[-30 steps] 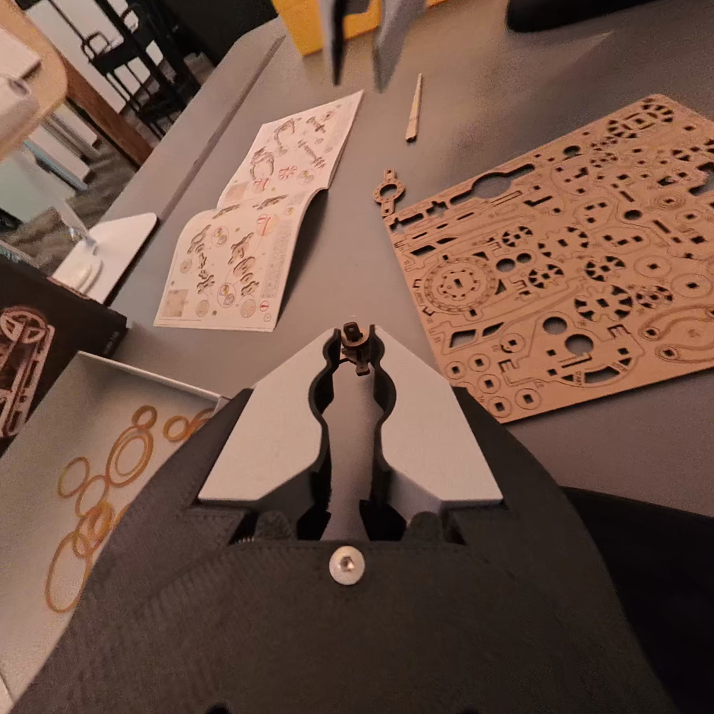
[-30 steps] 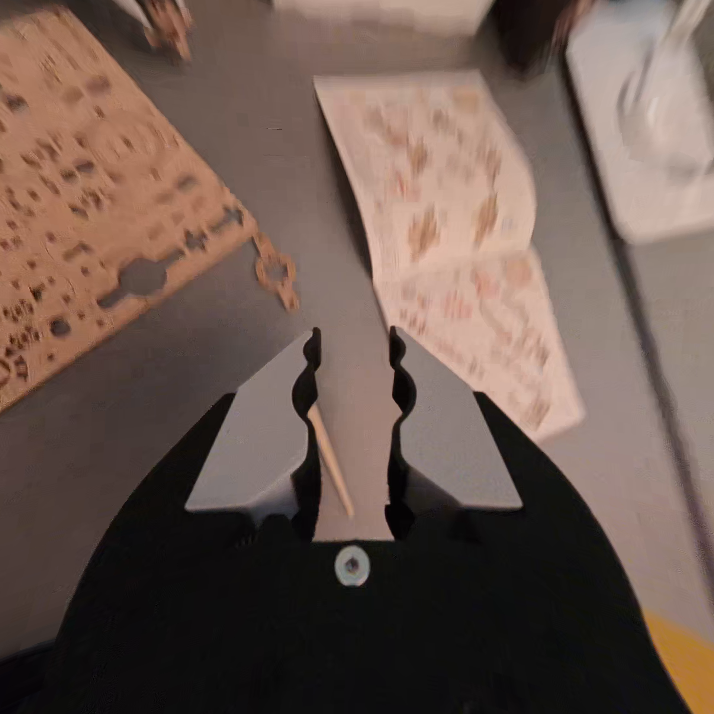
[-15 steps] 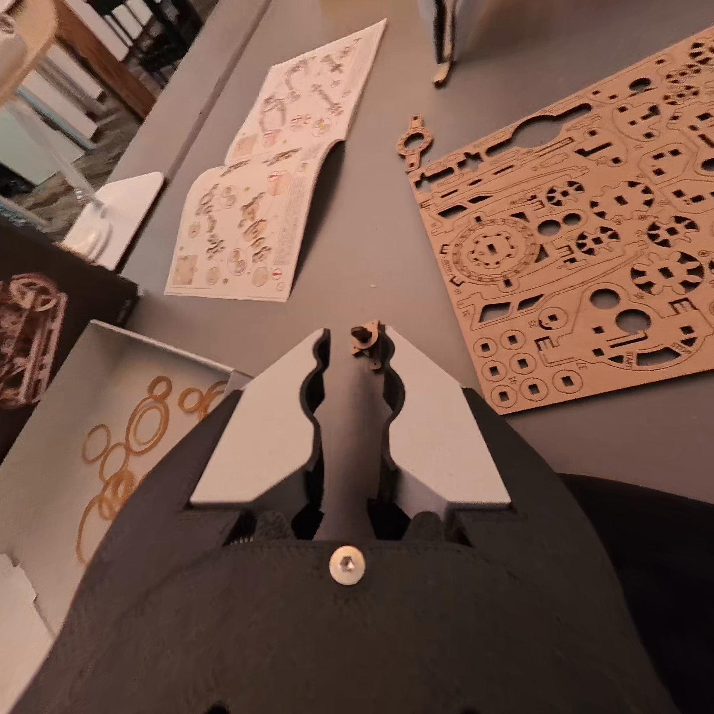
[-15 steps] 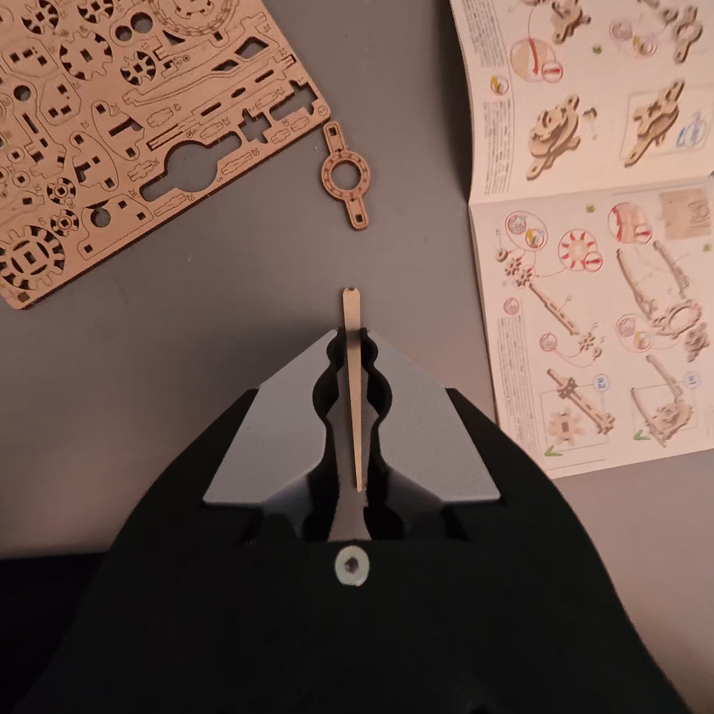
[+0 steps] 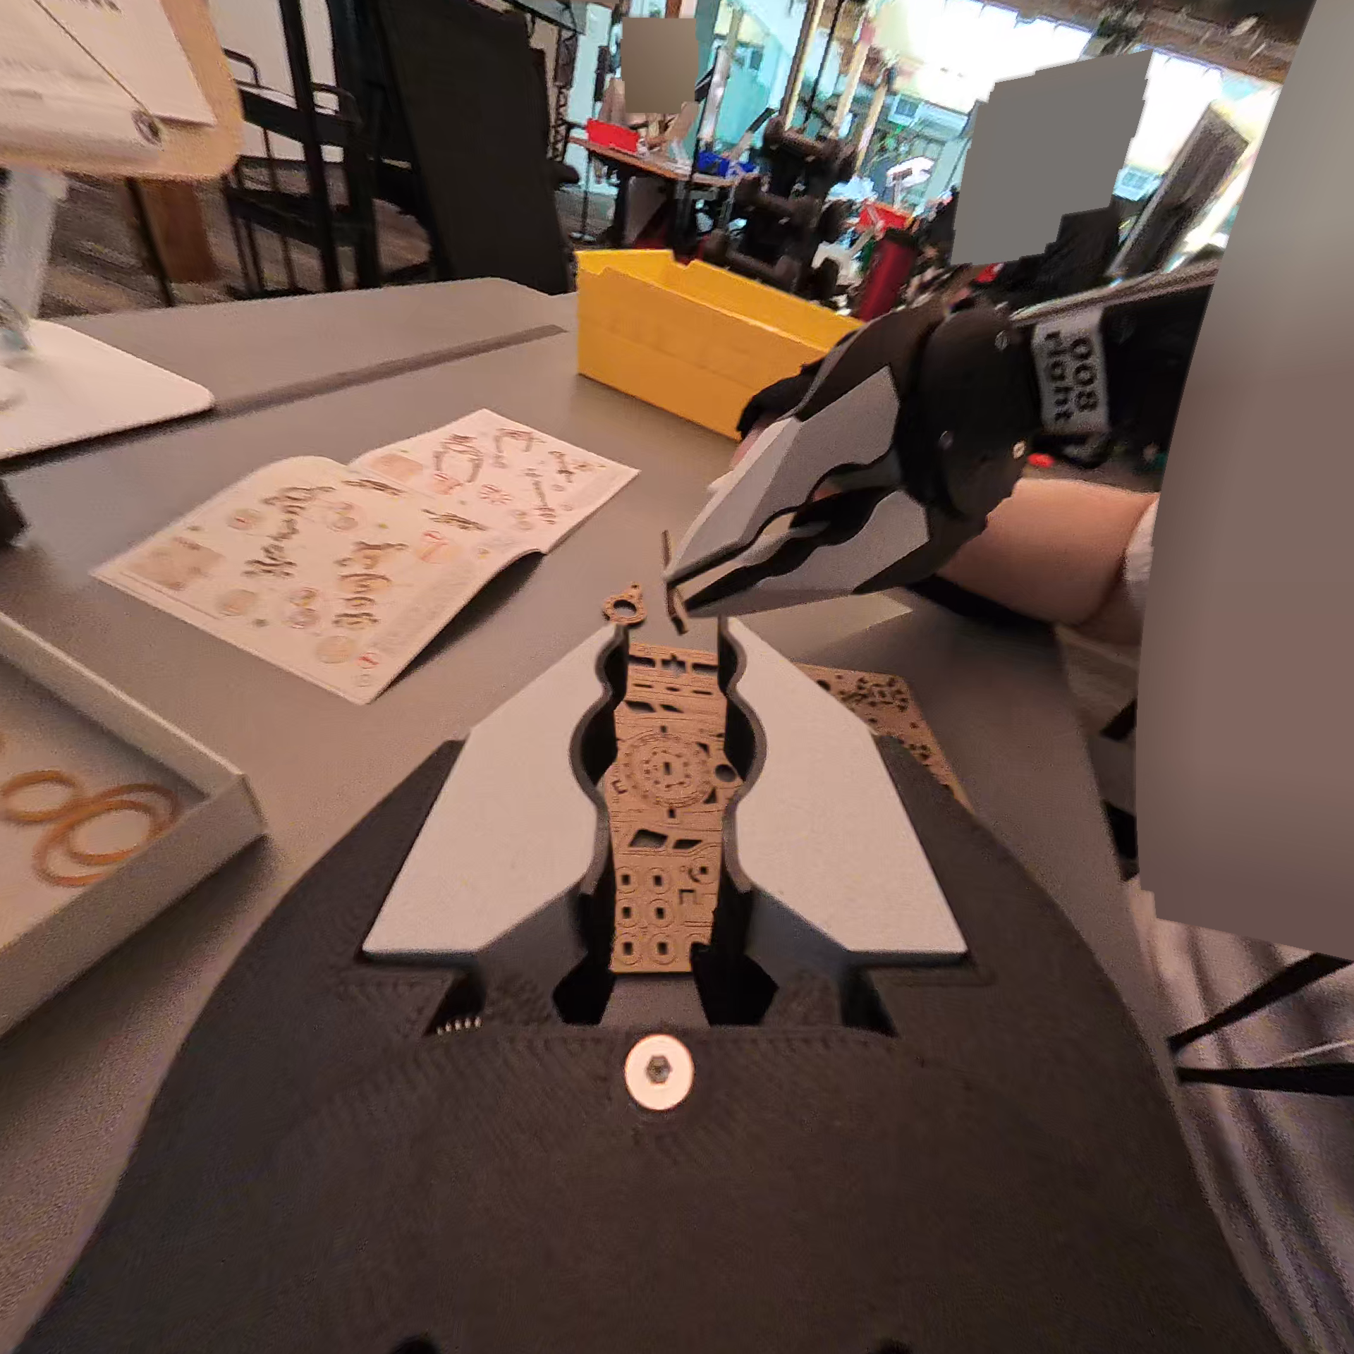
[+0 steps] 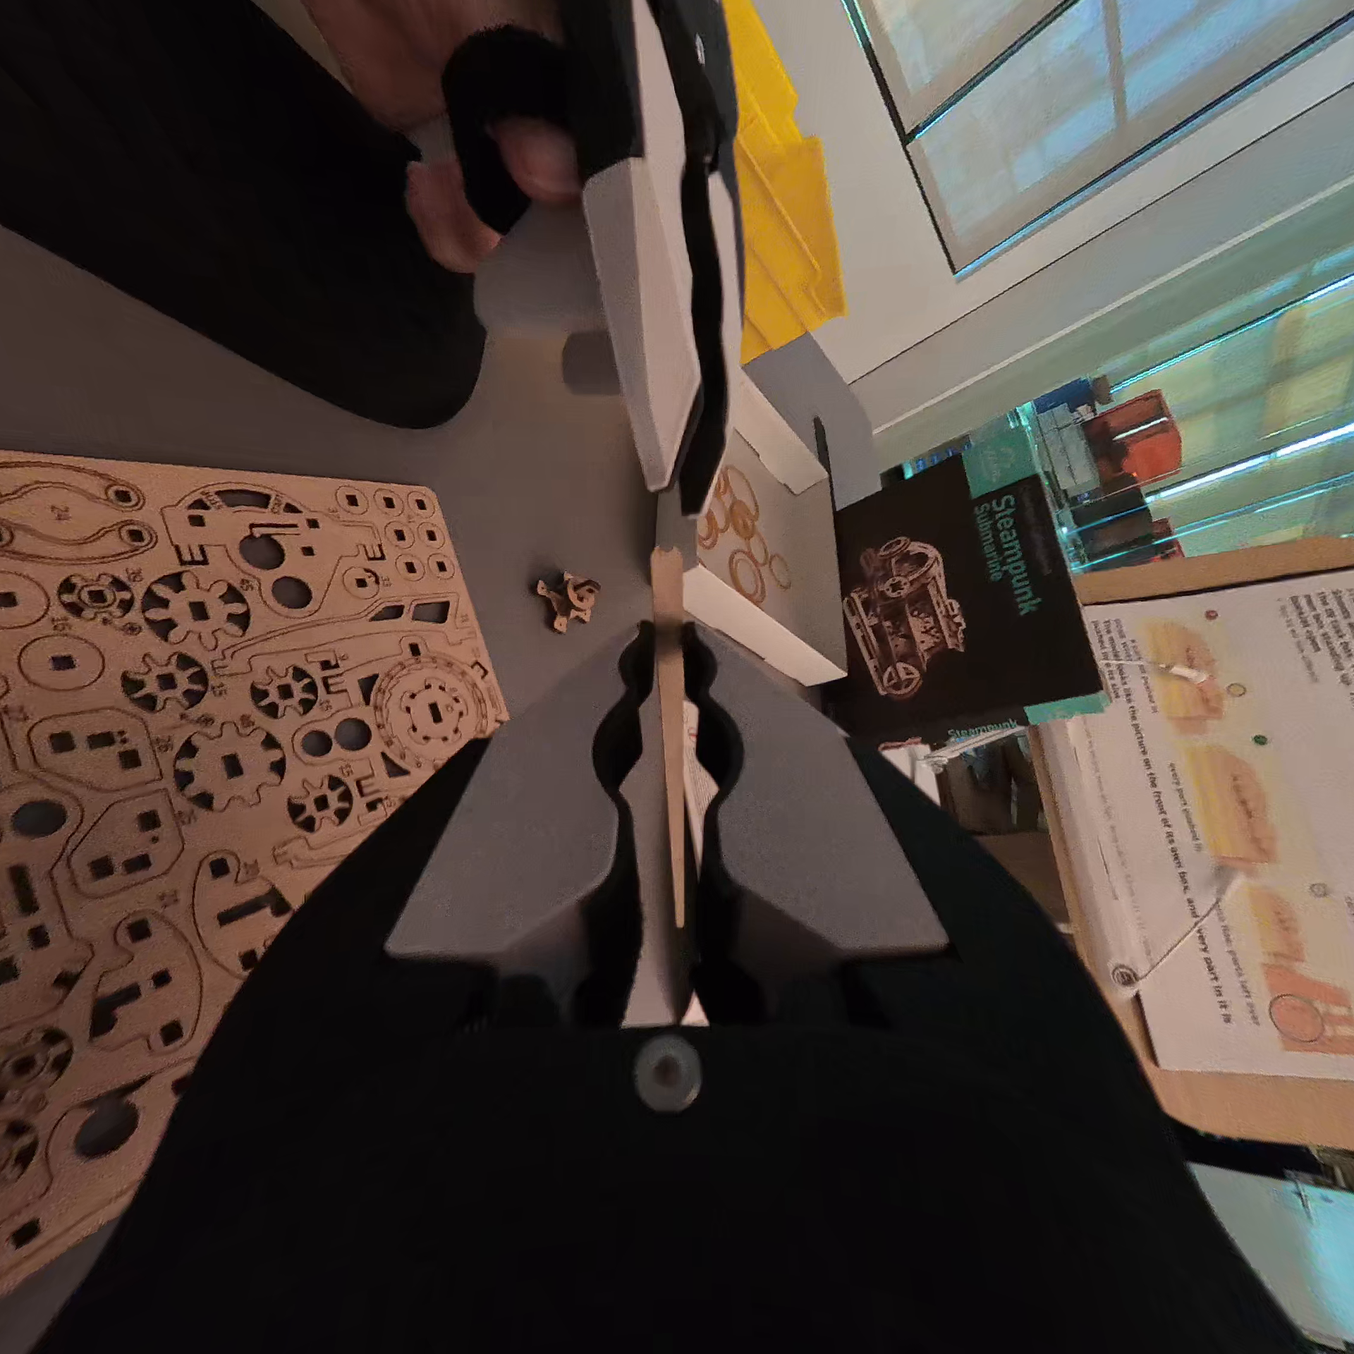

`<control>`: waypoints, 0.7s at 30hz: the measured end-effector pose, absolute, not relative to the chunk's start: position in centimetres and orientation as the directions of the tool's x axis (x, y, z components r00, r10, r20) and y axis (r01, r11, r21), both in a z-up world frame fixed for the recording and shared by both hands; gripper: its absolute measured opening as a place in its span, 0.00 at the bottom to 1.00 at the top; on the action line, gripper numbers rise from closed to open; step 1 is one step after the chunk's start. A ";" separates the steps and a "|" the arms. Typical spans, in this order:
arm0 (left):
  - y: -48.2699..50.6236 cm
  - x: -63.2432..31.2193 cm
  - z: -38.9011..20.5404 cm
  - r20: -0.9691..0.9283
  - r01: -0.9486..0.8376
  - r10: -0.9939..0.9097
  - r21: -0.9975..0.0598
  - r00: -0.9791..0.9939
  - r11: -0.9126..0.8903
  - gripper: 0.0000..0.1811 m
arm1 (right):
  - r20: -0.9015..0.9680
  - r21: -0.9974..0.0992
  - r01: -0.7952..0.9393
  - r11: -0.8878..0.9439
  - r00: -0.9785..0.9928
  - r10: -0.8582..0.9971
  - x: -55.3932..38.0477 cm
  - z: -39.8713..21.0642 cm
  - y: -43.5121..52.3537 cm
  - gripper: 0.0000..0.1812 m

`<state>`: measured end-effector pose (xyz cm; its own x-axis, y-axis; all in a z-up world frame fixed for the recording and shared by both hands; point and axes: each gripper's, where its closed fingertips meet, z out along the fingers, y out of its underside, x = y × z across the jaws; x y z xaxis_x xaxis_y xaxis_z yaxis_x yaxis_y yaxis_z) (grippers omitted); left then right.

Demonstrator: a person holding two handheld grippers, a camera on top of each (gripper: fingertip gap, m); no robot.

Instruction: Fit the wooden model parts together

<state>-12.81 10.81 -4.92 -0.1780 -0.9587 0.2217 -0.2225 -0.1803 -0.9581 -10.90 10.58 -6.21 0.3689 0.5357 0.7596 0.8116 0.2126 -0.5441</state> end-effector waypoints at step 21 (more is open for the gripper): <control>13.4 -15.5 -0.4 0.319 0.133 -0.926 -0.928 -0.201 -0.348 0.00 | -0.015 -0.996 -0.068 0.065 0.790 0.612 -9.4 2.9 11.3 0.16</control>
